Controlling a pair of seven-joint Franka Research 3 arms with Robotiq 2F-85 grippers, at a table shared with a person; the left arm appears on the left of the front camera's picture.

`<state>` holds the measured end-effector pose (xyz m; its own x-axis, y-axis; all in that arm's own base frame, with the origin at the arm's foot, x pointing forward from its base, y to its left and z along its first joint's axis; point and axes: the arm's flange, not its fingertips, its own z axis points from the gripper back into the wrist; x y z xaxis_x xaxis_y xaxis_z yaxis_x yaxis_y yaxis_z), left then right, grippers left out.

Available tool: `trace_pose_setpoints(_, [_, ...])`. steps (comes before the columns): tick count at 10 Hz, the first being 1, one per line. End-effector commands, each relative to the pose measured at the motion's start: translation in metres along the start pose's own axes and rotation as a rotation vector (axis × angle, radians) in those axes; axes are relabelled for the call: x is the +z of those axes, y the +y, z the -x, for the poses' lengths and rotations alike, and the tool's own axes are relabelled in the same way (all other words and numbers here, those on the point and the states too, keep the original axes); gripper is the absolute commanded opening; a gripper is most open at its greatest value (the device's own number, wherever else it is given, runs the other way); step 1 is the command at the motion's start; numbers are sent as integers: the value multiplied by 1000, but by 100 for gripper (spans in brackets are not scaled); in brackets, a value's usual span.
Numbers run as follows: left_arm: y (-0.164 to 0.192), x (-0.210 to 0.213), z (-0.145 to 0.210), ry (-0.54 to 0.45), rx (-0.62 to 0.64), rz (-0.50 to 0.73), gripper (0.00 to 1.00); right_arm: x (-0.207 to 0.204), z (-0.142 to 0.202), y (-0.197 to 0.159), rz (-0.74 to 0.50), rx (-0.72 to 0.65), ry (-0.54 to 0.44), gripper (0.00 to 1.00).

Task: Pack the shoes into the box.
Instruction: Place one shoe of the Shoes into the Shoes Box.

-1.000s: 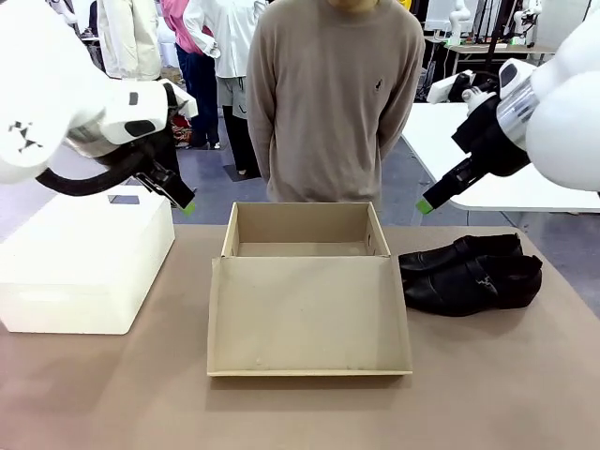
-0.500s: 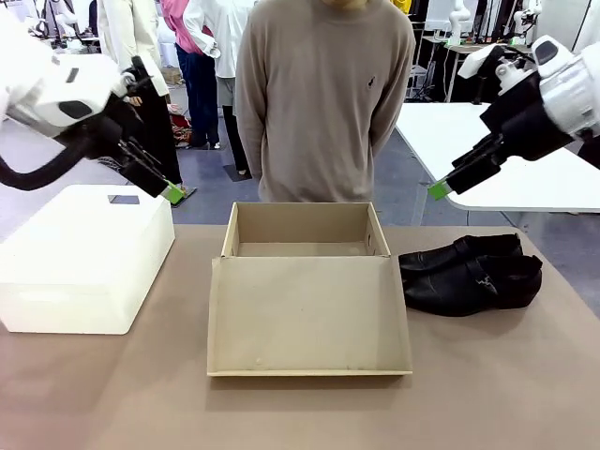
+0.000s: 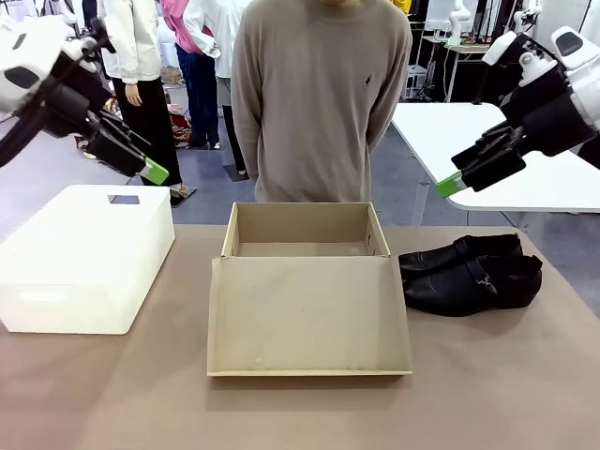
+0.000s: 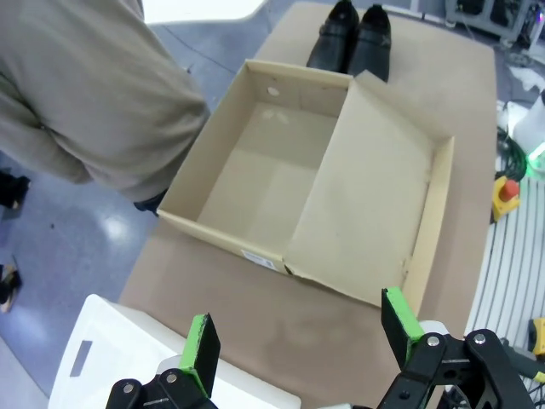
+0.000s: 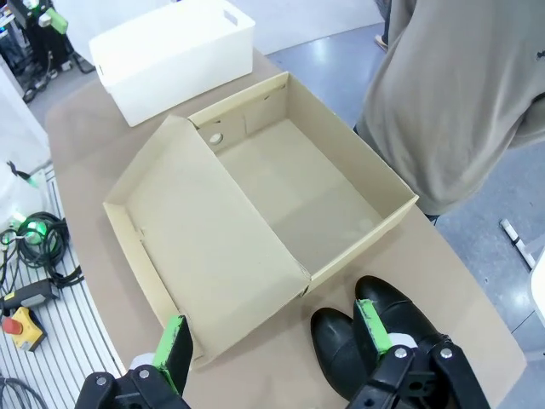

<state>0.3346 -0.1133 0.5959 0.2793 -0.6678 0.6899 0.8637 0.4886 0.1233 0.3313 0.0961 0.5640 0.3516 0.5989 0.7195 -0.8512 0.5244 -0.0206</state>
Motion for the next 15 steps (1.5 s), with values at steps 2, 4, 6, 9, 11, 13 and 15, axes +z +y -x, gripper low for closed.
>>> trace_pose_setpoints(2, [12,8,-9,-30,37,9,100,4,3,1,-37,41,-41,100])
trace_pose_setpoints(4, [17,6,-10,-40,55,13,100,12,1,2,-34,46,-52,100])
trace_pose_setpoints(6, [18,5,-9,-39,59,14,100,18,0,4,-37,57,-50,100])
trace_pose_setpoints(9, [15,3,-7,-30,66,2,100,15,0,7,-3,16,-35,100])
trace_pose_setpoints(11, [15,3,-7,-30,66,2,100,16,-2,6,-17,36,-31,100])
trace_pose_setpoints(13, [15,3,-7,-30,66,2,100,16,-2,6,-17,36,-31,100])
trace_pose_setpoints(15, [15,3,-7,-30,66,2,100,16,-1,6,-4,35,-22,100])
